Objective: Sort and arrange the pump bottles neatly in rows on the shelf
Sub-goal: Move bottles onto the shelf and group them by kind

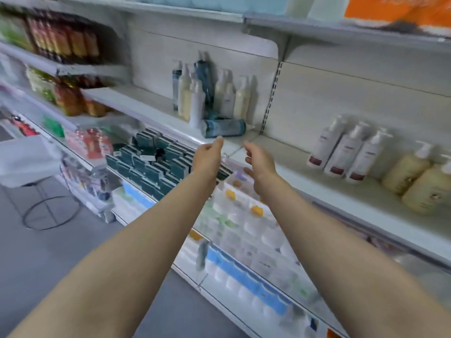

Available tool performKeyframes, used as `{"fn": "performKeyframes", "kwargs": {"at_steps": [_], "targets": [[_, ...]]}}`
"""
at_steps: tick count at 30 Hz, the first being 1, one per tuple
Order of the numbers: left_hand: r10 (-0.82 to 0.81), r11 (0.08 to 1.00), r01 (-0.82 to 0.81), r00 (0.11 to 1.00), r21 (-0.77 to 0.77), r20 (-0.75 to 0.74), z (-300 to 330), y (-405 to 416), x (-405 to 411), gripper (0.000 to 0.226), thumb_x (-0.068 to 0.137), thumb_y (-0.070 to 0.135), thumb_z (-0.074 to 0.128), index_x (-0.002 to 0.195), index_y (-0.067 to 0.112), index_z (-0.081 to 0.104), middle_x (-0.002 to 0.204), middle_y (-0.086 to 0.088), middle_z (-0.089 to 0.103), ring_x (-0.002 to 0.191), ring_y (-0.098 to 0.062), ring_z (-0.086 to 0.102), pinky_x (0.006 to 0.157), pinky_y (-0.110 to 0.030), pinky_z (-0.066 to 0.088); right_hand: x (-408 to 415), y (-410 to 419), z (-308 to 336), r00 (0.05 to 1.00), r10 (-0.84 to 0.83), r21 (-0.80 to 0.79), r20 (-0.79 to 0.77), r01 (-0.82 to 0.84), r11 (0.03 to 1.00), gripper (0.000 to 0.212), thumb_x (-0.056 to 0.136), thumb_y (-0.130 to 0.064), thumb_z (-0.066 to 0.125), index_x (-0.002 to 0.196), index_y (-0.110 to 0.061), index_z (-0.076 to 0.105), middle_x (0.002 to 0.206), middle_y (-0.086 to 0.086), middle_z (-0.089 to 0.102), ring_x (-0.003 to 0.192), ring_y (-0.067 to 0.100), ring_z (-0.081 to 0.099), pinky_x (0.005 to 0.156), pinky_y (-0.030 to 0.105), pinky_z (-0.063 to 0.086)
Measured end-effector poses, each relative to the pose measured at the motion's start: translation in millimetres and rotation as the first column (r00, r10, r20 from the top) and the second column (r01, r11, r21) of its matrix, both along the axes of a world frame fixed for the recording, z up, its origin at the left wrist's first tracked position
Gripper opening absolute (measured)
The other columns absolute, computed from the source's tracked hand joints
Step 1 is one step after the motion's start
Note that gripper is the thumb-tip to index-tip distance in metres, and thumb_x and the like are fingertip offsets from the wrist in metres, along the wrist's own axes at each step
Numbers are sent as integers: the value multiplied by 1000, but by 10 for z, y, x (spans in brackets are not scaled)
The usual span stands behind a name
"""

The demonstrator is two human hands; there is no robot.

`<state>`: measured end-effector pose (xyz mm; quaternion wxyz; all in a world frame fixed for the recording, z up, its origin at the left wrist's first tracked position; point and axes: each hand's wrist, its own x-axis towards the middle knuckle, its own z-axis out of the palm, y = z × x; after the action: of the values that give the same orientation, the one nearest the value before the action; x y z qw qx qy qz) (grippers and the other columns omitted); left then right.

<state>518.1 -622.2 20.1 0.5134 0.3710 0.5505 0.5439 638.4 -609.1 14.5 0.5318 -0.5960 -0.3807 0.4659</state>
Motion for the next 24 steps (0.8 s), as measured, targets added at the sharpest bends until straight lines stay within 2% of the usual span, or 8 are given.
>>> {"fn": "performKeyframes", "kwargs": {"at_steps": [3,6,8,13,17,20,22,24], "targets": [[61,998,-61,998,22,12,-46,327,-441,44,97,47,55,125,13,56,115,-3,53,106,-25,54,103,-41,47,-457,405,-3,998,56,6,11,-56,998,43,92,-41,64,126,-16,63,122,-1,63,93,13,59,100,44,51],[97,995,-98,995,26,19,-67,719,-777,51,98,48,54,134,12,52,116,-2,52,113,-27,55,103,-42,46,-840,834,30,995,101,31,-2,-101,994,29,94,-39,63,113,-18,63,117,-1,62,100,16,59,104,46,49],[118,993,-118,993,20,8,-72,1017,-957,50,97,49,54,134,14,52,114,0,50,112,-26,54,101,-41,45,-1059,1159,31,992,126,31,-32,-125,992,18,95,-36,62,104,-20,62,111,-2,62,93,13,58,104,45,50],[150,988,-150,989,39,3,79,1972,-1352,45,95,48,58,127,16,53,119,-5,55,115,-24,53,106,-46,46,-1507,2067,137,980,188,58,-67,-184,981,43,94,-41,61,129,-17,60,127,-1,59,95,10,57,102,43,51],[130,990,-130,992,58,6,234,2717,-1585,47,98,46,56,131,13,53,112,-1,56,115,-21,53,108,-44,45,-1782,2760,280,978,192,82,-77,-185,979,49,89,-45,63,132,-20,61,125,-1,63,107,16,60,99,41,53],[130,990,-130,991,61,2,250,3129,-1731,38,99,46,55,124,17,54,98,8,55,111,-18,53,107,-42,46,-1948,3152,265,980,183,100,-80,-175,980,47,80,-51,66,120,-27,67,115,-4,68,108,17,63,99,43,53],[125,991,-126,992,45,11,199,3338,-1832,45,98,47,55,130,14,53,107,4,56,115,-19,53,108,-43,45,-2040,3357,210,985,154,105,-73,-146,984,44,74,-55,67,110,-31,67,111,-4,69,107,17,64,97,45,54],[115,993,-115,993,31,10,132,3532,-1927,50,98,47,56,133,13,52,116,-1,55,119,-21,53,108,-44,45,-2133,3482,175,987,136,119,-91,-125,985,24,85,-48,66,102,-31,65,109,-3,67,106,18,62,99,45,53]]}}
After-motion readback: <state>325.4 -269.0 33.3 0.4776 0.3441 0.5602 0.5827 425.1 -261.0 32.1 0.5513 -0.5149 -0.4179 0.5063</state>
